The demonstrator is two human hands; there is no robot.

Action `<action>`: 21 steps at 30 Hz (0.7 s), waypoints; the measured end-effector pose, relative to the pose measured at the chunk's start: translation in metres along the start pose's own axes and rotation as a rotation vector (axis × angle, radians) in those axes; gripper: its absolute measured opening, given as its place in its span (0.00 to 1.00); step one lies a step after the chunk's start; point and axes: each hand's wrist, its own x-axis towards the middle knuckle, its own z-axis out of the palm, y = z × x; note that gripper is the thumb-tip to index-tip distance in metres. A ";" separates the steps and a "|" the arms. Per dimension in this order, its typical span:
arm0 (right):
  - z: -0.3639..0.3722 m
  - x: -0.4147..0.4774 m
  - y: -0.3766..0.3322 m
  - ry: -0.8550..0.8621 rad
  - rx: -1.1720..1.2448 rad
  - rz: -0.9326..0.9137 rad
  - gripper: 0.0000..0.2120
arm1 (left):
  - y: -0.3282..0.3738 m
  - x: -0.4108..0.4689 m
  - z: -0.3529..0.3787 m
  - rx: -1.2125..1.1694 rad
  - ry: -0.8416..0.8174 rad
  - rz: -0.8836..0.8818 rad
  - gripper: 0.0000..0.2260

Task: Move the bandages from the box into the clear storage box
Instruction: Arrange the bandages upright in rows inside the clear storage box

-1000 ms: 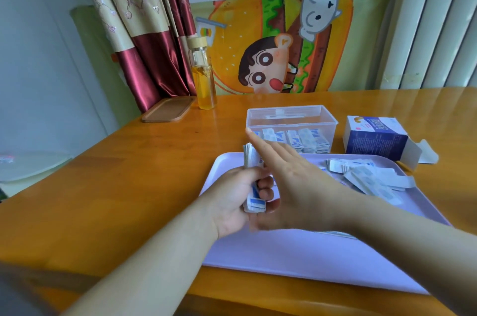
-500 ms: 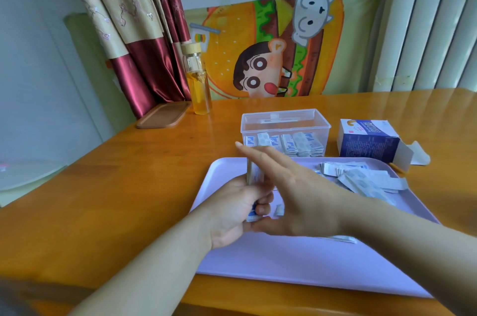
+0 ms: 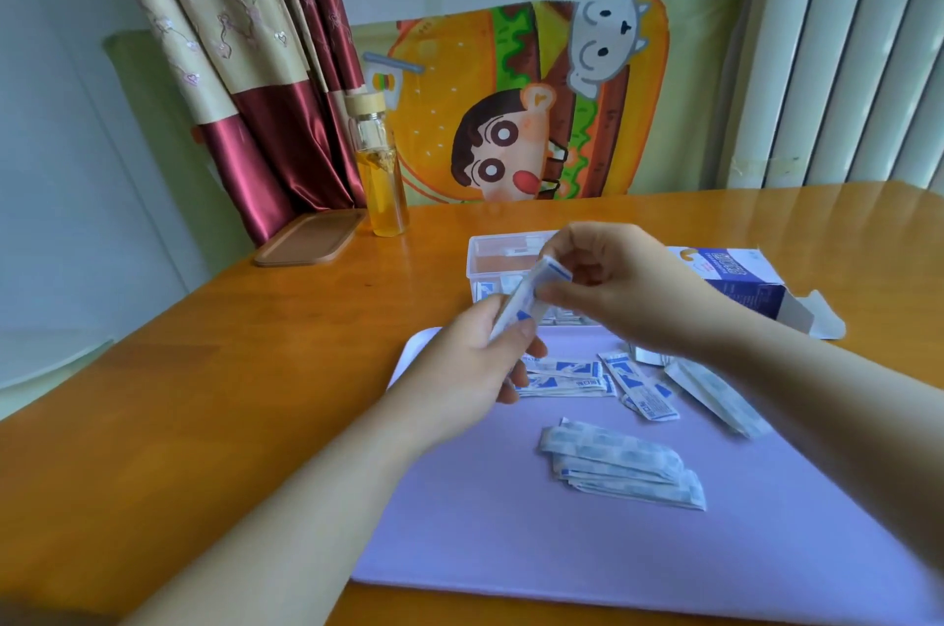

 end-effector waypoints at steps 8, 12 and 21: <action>-0.004 0.049 0.001 0.036 0.535 0.239 0.07 | 0.032 0.047 -0.020 -0.047 0.047 0.150 0.05; -0.005 0.082 0.003 0.143 0.170 0.166 0.03 | 0.031 0.084 -0.035 0.022 0.045 0.098 0.07; -0.002 0.150 0.063 0.107 0.303 0.492 0.04 | 0.014 0.143 -0.064 0.479 0.064 0.037 0.18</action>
